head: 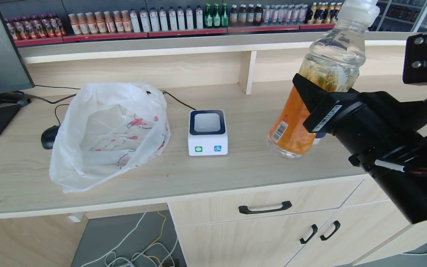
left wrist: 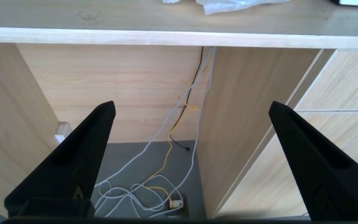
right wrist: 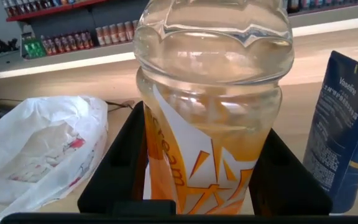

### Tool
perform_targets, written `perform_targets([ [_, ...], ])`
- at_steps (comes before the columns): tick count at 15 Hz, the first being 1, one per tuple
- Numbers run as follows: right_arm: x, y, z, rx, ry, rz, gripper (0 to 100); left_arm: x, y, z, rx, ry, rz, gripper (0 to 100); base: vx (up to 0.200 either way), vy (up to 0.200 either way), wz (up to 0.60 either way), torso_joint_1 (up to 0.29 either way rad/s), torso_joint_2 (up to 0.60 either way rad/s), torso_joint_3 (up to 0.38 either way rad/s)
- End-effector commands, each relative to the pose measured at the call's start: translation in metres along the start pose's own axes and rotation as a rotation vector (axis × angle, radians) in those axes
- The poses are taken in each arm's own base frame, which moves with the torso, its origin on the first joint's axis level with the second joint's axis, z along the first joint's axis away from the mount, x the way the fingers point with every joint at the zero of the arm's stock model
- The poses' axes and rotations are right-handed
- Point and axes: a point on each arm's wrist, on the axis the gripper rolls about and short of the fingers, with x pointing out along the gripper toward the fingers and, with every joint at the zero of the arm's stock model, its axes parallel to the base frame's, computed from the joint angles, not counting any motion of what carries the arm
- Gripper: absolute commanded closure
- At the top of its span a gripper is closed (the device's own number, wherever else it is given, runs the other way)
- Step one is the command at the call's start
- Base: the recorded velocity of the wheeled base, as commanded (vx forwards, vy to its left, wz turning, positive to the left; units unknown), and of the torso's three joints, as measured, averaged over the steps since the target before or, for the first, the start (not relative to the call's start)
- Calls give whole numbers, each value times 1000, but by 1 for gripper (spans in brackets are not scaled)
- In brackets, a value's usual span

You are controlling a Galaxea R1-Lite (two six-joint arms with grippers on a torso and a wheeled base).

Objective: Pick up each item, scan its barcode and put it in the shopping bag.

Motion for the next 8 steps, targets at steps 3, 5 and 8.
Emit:
perform_targets([
  [3, 6, 1, -3, 42, -6, -6, 100, 0, 0, 0, -2, 2, 1, 0, 0, 200, 0, -2, -1, 4],
  [5, 5, -2, -5, 35, -2, -22, 100, 0, 0, 0, -2, 2, 1, 0, 0, 200, 0, 10, 7, 0],
  [8, 5, -2, -5, 33, -3, -36, 100, 0, 0, 0, -2, 2, 1, 0, 0, 200, 0, -1, 1, 2],
])
